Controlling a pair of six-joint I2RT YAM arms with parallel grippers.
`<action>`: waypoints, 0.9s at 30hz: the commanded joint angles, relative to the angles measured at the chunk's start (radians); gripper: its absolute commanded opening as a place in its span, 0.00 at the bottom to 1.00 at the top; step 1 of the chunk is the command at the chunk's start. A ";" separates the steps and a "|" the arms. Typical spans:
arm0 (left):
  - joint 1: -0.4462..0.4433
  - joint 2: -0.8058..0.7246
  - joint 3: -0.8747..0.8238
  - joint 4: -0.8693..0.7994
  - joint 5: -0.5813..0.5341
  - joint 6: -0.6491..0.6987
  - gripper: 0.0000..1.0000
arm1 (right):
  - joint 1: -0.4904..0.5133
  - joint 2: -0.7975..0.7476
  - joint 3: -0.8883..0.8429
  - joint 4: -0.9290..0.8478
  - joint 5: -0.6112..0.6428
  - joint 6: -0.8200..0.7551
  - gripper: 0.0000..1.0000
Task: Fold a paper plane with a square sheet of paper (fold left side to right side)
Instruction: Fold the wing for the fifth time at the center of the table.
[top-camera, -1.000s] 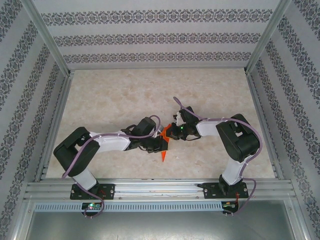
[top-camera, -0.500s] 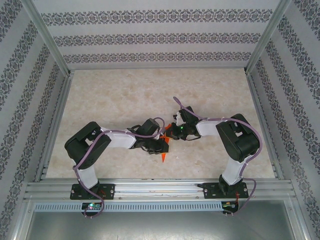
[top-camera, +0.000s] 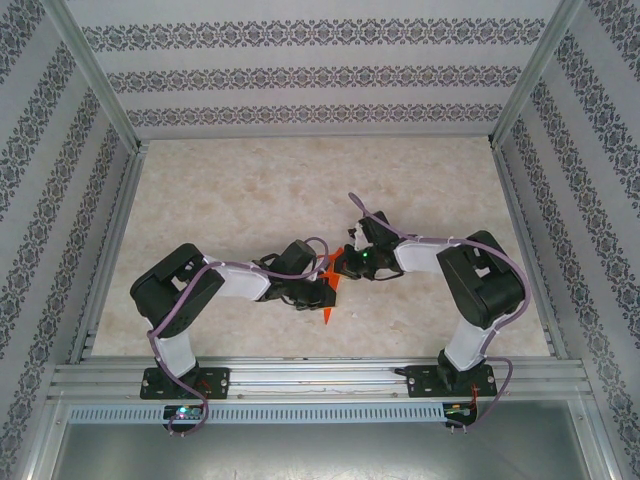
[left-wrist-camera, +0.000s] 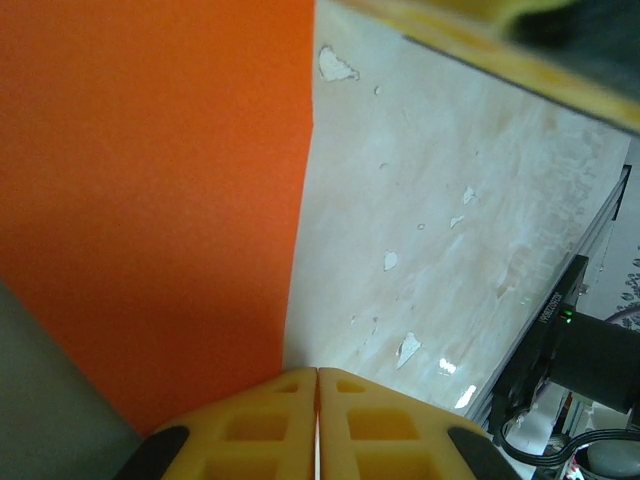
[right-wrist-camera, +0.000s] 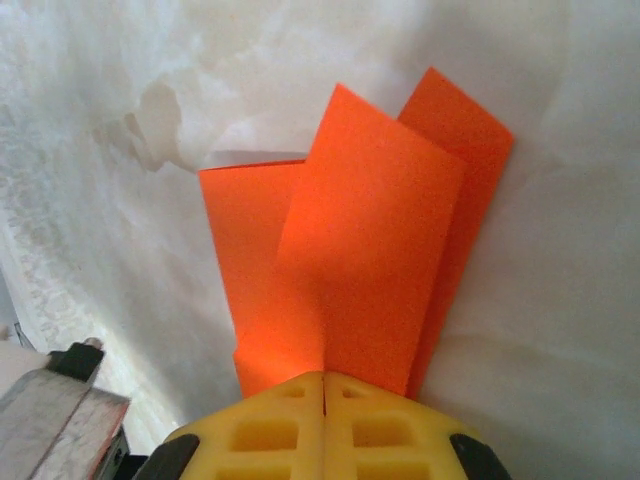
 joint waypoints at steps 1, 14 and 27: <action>-0.011 0.023 -0.058 -0.068 -0.027 -0.008 0.10 | -0.017 -0.050 0.048 -0.014 0.006 -0.022 0.00; -0.012 0.001 -0.070 -0.065 -0.030 -0.011 0.10 | -0.037 0.057 0.102 -0.016 0.032 -0.046 0.00; -0.009 -0.093 -0.036 -0.076 -0.015 0.005 0.11 | -0.064 0.152 0.086 -0.074 0.048 -0.078 0.00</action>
